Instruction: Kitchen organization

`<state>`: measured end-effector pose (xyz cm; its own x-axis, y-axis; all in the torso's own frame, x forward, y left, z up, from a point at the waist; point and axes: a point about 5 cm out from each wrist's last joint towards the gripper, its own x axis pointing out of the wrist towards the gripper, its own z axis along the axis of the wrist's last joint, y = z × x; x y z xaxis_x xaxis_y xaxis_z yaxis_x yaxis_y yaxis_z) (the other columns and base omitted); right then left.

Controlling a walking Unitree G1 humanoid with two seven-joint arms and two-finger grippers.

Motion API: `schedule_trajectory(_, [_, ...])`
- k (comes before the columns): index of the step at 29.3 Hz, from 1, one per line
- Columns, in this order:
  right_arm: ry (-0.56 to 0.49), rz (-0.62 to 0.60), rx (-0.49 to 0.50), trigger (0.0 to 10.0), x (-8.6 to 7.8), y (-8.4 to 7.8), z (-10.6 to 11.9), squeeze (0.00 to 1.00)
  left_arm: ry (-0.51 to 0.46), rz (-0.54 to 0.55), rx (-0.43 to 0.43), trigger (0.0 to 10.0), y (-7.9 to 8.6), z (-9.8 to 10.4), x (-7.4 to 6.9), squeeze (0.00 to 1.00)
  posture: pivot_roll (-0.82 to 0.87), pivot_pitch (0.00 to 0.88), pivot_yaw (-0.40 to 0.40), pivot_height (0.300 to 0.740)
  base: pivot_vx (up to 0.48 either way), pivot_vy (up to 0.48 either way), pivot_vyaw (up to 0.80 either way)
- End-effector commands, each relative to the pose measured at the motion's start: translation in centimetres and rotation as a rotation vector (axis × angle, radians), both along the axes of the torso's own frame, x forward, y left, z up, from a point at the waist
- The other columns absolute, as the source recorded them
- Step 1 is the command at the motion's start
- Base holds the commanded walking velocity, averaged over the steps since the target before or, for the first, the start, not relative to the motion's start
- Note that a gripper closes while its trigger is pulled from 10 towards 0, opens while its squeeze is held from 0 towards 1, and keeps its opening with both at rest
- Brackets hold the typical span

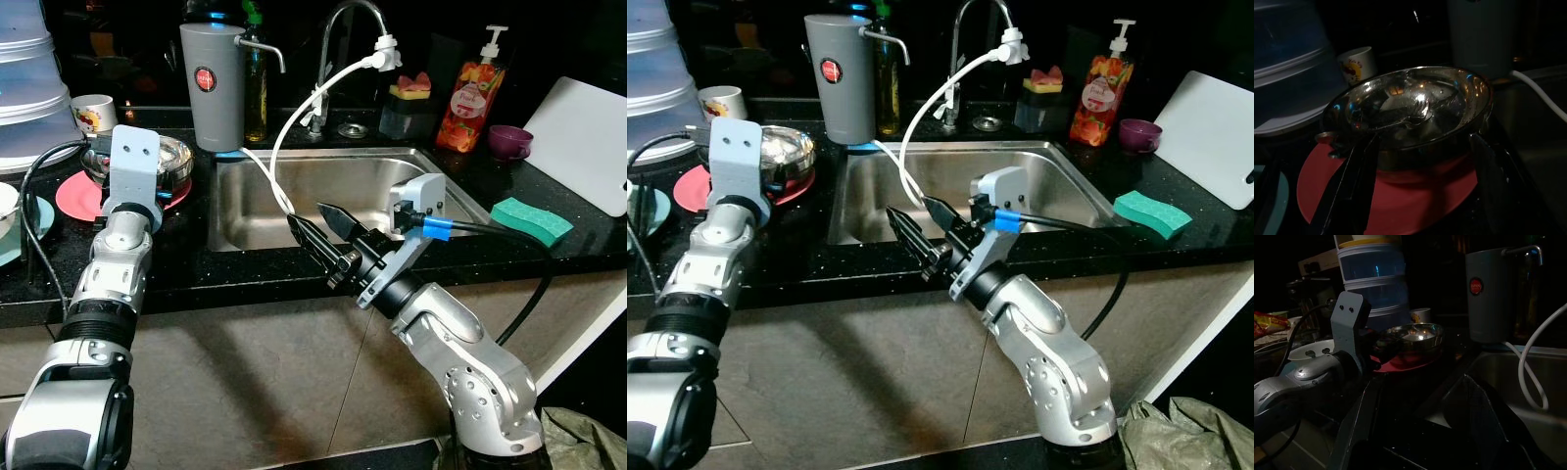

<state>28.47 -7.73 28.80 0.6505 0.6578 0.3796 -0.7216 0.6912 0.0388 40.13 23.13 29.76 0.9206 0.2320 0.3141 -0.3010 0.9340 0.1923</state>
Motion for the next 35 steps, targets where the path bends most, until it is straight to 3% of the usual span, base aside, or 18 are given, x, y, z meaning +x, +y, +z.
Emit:
schedule_trajectory(1, [-0.007,0.002,0.009,10.0,-0.2,-0.2,0.2,0.0,0.015,0.019,-0.019,10.0,0.4,-0.3,0.0,0.0,-0.03,0.132,-0.059,0.74,0.0,0.0,0.0])
schedule_trajectory(6, [-0.008,0.003,0.009,10.0,-0.2,-0.2,0.2,0.0,0.042,0.016,-0.096,10.0,0.7,-1.0,0.2,0.0,-0.03,0.132,-0.057,0.74,0.0,0.0,0.0])
schedule_trajectory(12, [-0.007,0.001,0.012,10.0,-0.2,-0.1,0.2,0.0,0.047,0.039,-0.126,10.0,1.3,-1.1,0.1,0.0,-0.02,0.132,-0.053,0.74,0.0,0.0,0.0])
schedule_trajectory(17, [-0.007,0.001,0.015,10.0,-0.2,-0.1,0.2,0.0,0.029,0.046,-0.135,10.0,1.4,-1.1,0.0,0.0,-0.02,0.132,-0.053,0.74,0.0,0.0,0.0])
schedule_trajectory(20, [-0.008,0.001,0.014,10.0,-0.3,-0.1,0.2,0.0,-0.021,0.061,-0.099,10.0,1.7,0.2,-0.1,0.0,-0.02,0.132,-0.053,0.74,0.0,0.0,0.0])
schedule_trajectory(35, [-0.009,0.001,0.015,10.0,-0.3,-0.2,0.2,0.0,-0.039,0.166,-0.137,10.0,3.8,0.6,-0.6,0.0,-0.02,0.132,-0.053,0.74,0.0,0.0,0.0])
